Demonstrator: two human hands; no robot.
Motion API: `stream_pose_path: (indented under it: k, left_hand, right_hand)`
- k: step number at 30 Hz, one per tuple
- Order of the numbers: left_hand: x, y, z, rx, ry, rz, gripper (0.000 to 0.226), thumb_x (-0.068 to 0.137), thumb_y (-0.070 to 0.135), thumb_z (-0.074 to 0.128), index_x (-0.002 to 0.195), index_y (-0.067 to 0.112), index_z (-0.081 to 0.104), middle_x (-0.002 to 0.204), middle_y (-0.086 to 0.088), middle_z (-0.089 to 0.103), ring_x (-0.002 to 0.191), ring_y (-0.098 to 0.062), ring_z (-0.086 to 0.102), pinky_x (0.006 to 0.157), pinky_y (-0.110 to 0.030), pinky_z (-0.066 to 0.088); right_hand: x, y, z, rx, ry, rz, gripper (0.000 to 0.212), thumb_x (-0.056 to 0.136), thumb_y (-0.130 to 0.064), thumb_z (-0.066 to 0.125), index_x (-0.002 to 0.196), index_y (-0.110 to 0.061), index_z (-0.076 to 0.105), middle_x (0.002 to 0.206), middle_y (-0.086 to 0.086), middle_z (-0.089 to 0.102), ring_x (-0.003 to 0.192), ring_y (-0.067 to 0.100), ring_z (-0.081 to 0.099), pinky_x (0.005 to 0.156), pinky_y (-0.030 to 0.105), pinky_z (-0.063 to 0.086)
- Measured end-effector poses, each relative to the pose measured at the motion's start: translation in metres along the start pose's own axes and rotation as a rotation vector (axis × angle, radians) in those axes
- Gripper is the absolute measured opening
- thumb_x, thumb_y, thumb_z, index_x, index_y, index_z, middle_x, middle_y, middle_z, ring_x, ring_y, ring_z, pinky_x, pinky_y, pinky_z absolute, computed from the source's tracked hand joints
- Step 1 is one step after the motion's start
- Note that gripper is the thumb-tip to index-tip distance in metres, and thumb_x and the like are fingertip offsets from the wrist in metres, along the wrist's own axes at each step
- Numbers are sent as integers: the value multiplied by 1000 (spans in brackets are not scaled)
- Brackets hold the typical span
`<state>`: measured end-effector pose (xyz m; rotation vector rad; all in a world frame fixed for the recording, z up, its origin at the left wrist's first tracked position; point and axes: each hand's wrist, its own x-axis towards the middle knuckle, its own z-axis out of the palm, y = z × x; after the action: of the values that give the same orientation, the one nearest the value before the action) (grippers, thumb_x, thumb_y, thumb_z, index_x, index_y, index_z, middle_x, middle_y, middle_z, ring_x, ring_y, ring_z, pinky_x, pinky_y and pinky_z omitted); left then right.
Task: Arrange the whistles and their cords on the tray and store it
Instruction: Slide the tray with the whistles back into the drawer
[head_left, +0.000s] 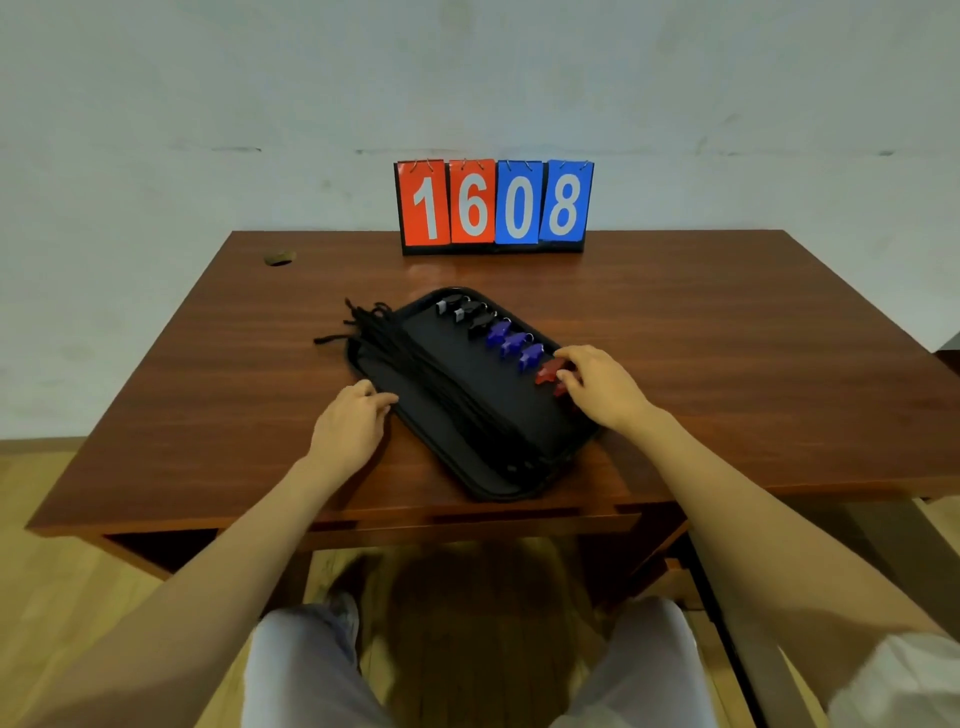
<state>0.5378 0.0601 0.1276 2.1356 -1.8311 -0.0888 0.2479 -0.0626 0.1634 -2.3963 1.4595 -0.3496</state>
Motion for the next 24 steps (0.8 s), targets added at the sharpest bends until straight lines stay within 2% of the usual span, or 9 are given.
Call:
stream_pose_path:
  k: [3, 6, 8, 10, 15, 17, 19, 21, 24]
  left_hand:
    - [15, 12, 2, -146, -66, -199, 42, 100, 24, 34, 134, 3, 49, 127, -14, 49, 117, -31, 49, 95, -39, 43]
    - [28, 19, 5, -159, -91, -256, 44, 100, 25, 39, 135, -1, 43, 131, -18, 43, 115, -35, 50, 94, -41, 44]
    - [38, 20, 5, -166, -111, -269, 40, 100, 20, 40, 133, -2, 43, 129, -19, 42, 110, -36, 51, 91, -41, 45]
    - [49, 22, 5, -179, -128, -282, 37, 100, 17, 40, 132, -3, 42, 128, -20, 42, 107, -38, 52, 89, -42, 45]
    - [74, 29, 8, -281, -161, -337, 39, 97, 11, 47, 134, -1, 38, 131, -21, 45, 116, -38, 49, 92, -43, 43]
    - [82, 31, 8, -327, -191, -379, 45, 95, 12, 52, 136, 0, 38, 133, -20, 49, 118, -37, 50, 94, -43, 45]
    - [88, 36, 8, -340, -236, -404, 46, 94, 13, 54, 135, -1, 41, 132, -19, 52, 118, -36, 52, 94, -42, 48]
    - [91, 44, 9, -347, -277, -387, 43, 93, 12, 55, 134, 0, 45, 132, -18, 54, 118, -35, 53, 94, -41, 48]
    - [91, 59, 13, -374, -303, -363, 46, 94, 9, 53, 138, 2, 43, 138, -16, 50, 125, -33, 49, 101, -40, 43]
  right_hand:
    - [16, -2, 0, 61, -24, 115, 36, 99, -21, 41, 134, -16, 47, 134, 8, 51, 124, 27, 48, 101, 42, 43]
    - [31, -4, -1, 133, -57, 248, 40, 101, -21, 37, 140, -11, 39, 140, 13, 45, 122, 30, 50, 96, 40, 44]
    - [39, -2, -1, 208, -79, 334, 41, 102, -21, 33, 140, -8, 38, 136, 16, 49, 103, 29, 57, 78, 35, 48]
    - [45, 1, -1, 292, -94, 417, 40, 102, -21, 31, 138, -6, 40, 130, 14, 54, 87, 24, 55, 62, 29, 44]
    - [45, 15, 5, 392, -106, 513, 38, 101, -21, 33, 133, -6, 47, 127, 13, 57, 85, 20, 55, 64, 29, 44]
    - [41, 23, 4, 354, -105, 511, 38, 101, -22, 33, 131, -7, 49, 127, 13, 57, 101, 27, 57, 81, 38, 50]
    - [36, 32, 0, 277, -96, 494, 38, 101, -24, 32, 131, -8, 50, 130, 15, 56, 113, 32, 55, 92, 39, 45]
    - [28, 40, -6, 210, -103, 470, 38, 101, -24, 31, 130, -8, 51, 127, 17, 58, 103, 34, 61, 88, 38, 48]
    - [14, 51, -16, 170, -180, 464, 38, 101, -22, 30, 129, -6, 50, 124, 20, 57, 83, 36, 67, 72, 40, 58]
